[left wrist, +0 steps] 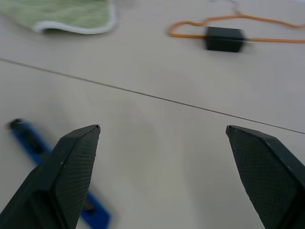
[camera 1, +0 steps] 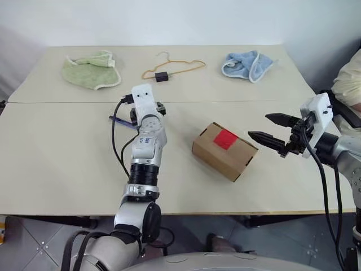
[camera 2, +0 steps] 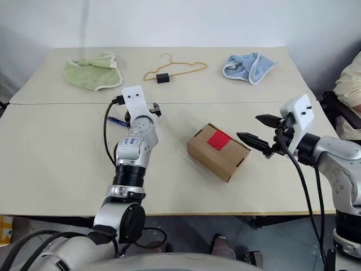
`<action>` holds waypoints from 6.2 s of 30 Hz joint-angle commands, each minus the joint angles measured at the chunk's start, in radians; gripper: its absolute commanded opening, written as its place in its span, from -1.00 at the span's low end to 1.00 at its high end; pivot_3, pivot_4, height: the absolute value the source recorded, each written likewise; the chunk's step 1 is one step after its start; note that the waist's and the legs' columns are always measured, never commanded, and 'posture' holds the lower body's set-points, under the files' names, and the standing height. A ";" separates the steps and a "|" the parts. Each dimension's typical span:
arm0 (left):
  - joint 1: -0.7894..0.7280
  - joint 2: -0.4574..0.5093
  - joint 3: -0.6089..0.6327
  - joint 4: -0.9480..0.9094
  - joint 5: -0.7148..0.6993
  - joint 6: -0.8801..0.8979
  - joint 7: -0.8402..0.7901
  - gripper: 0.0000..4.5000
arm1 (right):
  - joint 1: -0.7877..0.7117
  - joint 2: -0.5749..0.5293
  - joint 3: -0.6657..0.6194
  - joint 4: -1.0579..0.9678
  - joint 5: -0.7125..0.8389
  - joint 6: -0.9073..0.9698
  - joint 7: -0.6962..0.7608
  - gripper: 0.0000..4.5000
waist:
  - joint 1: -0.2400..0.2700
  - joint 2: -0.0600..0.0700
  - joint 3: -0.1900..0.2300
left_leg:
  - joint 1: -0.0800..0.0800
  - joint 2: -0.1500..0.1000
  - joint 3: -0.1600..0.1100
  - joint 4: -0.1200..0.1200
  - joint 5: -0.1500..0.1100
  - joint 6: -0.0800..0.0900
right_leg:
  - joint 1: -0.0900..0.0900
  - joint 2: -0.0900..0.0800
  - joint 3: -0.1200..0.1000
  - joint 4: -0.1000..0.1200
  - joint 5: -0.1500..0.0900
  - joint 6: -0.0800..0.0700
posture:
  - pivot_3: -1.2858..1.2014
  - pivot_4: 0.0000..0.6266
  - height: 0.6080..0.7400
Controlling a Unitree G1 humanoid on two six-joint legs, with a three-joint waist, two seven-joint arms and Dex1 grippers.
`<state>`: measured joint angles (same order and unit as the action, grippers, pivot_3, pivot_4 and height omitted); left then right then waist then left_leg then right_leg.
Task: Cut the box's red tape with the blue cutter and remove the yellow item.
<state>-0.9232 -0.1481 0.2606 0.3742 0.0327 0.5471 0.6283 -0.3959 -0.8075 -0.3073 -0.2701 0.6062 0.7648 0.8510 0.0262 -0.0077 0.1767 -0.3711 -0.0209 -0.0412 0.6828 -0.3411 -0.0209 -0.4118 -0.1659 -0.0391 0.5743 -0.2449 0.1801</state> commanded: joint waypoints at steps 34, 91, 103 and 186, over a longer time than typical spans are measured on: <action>-0.223 0.033 0.189 0.633 -0.197 -0.269 0.339 0.99 | -0.194 -0.008 0.033 0.125 0.173 -0.053 0.185 1.00 | 0.023 0.000 0.000 | 0.002 0.000 0.000 0.000 0.000 -0.001 | 0.002 0.000 0.000 0.000 0.000 0.000 | 0.03 -0.52 1.00; -0.082 0.077 0.220 0.459 -0.273 -0.149 0.388 -0.87 | -0.158 -0.025 0.049 0.130 0.068 -0.087 0.164 1.00 | -0.006 0.005 -0.003 | 0.005 0.000 0.002 0.000 0.000 -0.002 | 0.003 0.000 0.001 0.001 0.000 0.000 | 0.03 -0.52 1.00; 0.035 0.152 0.218 0.094 -0.438 0.235 0.139 -0.87 | -0.132 -0.030 0.037 0.124 0.069 -0.087 0.152 1.00 | -0.009 0.006 -0.004 | 0.009 0.000 0.004 0.000 0.001 -0.003 | 0.004 0.000 0.004 0.005 0.000 0.000 | 0.03 -0.52 1.00; 0.571 0.854 -0.191 -0.593 -0.756 0.552 -1.163 0.99 | 0.010 -0.040 -0.023 0.040 0.129 -0.067 0.061 1.00 | -0.018 0.006 0.000 | 0.018 0.005 0.001 -0.010 0.003 -0.003 | 0.004 0.002 0.005 0.010 -0.002 -0.013 | 0.03 -0.52 1.00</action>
<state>-0.3836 0.7383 -0.0190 -0.2056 -0.7600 1.1536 -0.6426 -0.3805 -0.8310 -0.3025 -0.2045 0.7175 0.7036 0.9041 0.0080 -0.0013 0.1762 -0.3543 -0.0158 -0.0413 0.6727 -0.3374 -0.0235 -0.4085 -0.1634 -0.0346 0.5836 -0.2463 0.1675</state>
